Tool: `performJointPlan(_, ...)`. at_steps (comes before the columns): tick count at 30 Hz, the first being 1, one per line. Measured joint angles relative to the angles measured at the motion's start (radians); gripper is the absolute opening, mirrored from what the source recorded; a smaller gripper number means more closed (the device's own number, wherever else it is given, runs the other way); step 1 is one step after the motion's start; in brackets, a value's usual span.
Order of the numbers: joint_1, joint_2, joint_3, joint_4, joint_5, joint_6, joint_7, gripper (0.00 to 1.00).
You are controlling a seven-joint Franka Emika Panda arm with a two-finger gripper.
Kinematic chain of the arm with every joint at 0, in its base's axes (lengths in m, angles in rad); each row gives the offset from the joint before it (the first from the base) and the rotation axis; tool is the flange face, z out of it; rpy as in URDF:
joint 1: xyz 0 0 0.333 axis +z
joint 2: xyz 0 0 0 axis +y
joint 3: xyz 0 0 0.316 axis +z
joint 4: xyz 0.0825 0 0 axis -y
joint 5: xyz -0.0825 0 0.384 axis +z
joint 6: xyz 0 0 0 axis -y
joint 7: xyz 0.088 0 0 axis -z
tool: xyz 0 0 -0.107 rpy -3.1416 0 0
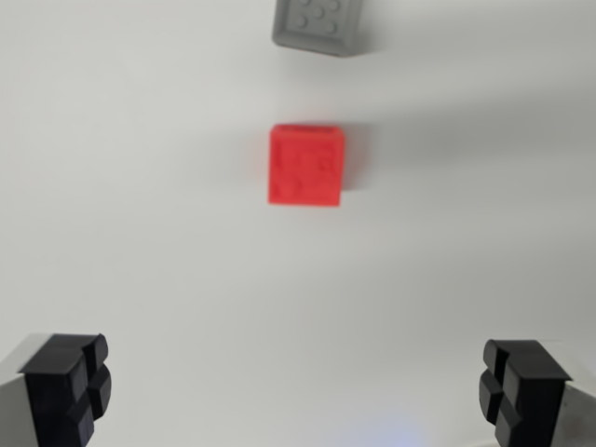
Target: Destack cube
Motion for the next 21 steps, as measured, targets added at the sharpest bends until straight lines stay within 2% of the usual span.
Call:
performJointPlan(8, 0.0, -0.017, -0.001, 0.022, 0.0, -0.039, -0.001, 1.0)
performJointPlan(21, 0.0, -0.02, -0.002, 0.027, 0.0, -0.048, -0.001, 1.0)
